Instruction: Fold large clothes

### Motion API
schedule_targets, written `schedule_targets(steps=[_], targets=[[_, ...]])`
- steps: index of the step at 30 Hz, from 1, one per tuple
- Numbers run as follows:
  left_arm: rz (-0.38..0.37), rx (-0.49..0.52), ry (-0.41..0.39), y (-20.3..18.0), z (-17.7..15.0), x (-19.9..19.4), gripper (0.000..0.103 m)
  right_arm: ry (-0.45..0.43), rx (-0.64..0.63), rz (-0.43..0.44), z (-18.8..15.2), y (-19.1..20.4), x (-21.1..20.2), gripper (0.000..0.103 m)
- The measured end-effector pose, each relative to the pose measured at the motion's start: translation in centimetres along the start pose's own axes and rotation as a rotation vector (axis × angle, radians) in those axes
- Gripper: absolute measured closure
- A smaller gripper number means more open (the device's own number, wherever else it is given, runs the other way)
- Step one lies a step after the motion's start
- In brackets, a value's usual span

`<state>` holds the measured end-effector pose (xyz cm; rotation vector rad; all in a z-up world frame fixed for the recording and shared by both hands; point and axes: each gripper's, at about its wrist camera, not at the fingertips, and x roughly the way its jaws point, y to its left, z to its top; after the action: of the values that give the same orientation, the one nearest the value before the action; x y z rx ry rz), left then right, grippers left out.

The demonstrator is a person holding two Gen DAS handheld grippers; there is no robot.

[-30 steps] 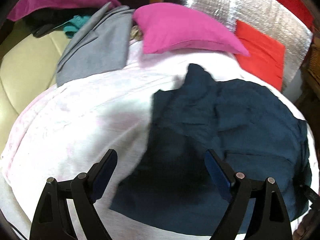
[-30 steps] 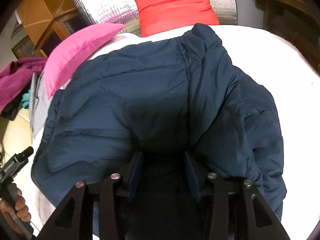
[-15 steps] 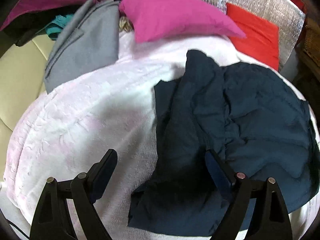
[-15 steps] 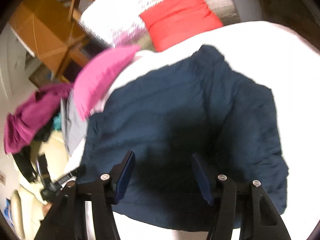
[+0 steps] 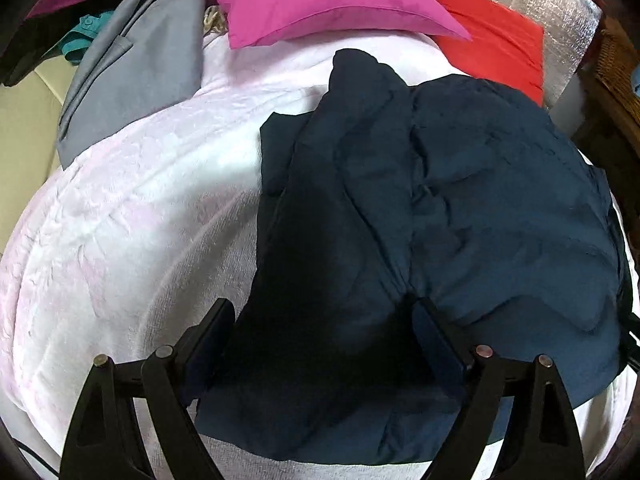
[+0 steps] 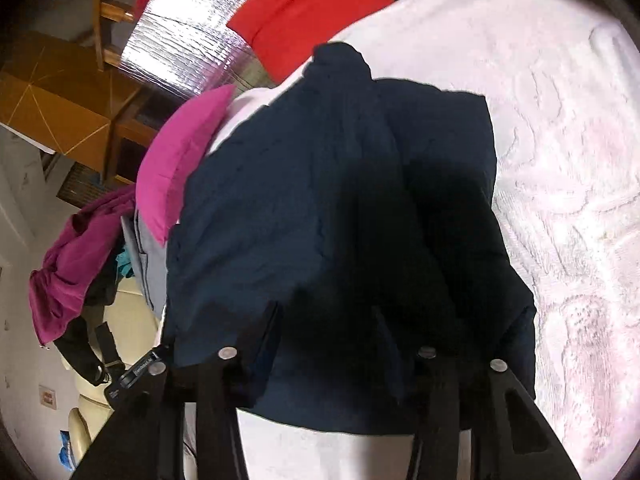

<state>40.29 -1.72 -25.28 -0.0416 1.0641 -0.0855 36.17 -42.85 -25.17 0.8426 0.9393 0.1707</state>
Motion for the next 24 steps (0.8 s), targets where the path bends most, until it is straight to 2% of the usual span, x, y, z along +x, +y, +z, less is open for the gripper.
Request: schedule_targets(steps=[5, 7, 8, 10, 13, 16, 20, 24], targets=[[-0.019, -0.007, -0.008, 0.4, 0.0, -0.3, 0.012, 0.028, 0.029, 0.055, 0.7, -0.6, -1.1, 0.053], [-0.037, -0.026, -0.019, 0.8, 0.2, -1.0, 0.012, -0.003, 0.051, 0.085, 0.9, -1.0, -2.5, 0.044], [-0.047, -0.038, -0.033, 1.2, 0.3, -1.6, 0.012, -0.045, 0.054, 0.094, 1.3, -1.3, -3.8, 0.041], [-0.099, -0.072, -0.073, 2.3, 0.7, -2.6, 0.012, -0.114, 0.067, 0.090, 1.9, -1.9, -5.4, 0.030], [-0.218, -0.151, -0.099, 4.2, 1.0, -3.7, 0.012, -0.149, 0.126, 0.073, 2.7, -3.8, -6.5, 0.027], [-0.305, -0.206, -0.035, 5.6, 1.1, -2.6, 0.012, -0.109, 0.188, 0.047, 3.2, -5.5, -5.4, 0.027], [-0.336, -0.239, 0.036, 6.7, 1.3, -1.2, 0.012, -0.084, 0.194, 0.033, 3.7, -5.9, -4.3, 0.026], [-0.359, -0.261, 0.055, 7.1, 0.9, -1.2, 0.012, -0.080, 0.179, 0.035, 3.7, -6.4, -4.2, 0.020]])
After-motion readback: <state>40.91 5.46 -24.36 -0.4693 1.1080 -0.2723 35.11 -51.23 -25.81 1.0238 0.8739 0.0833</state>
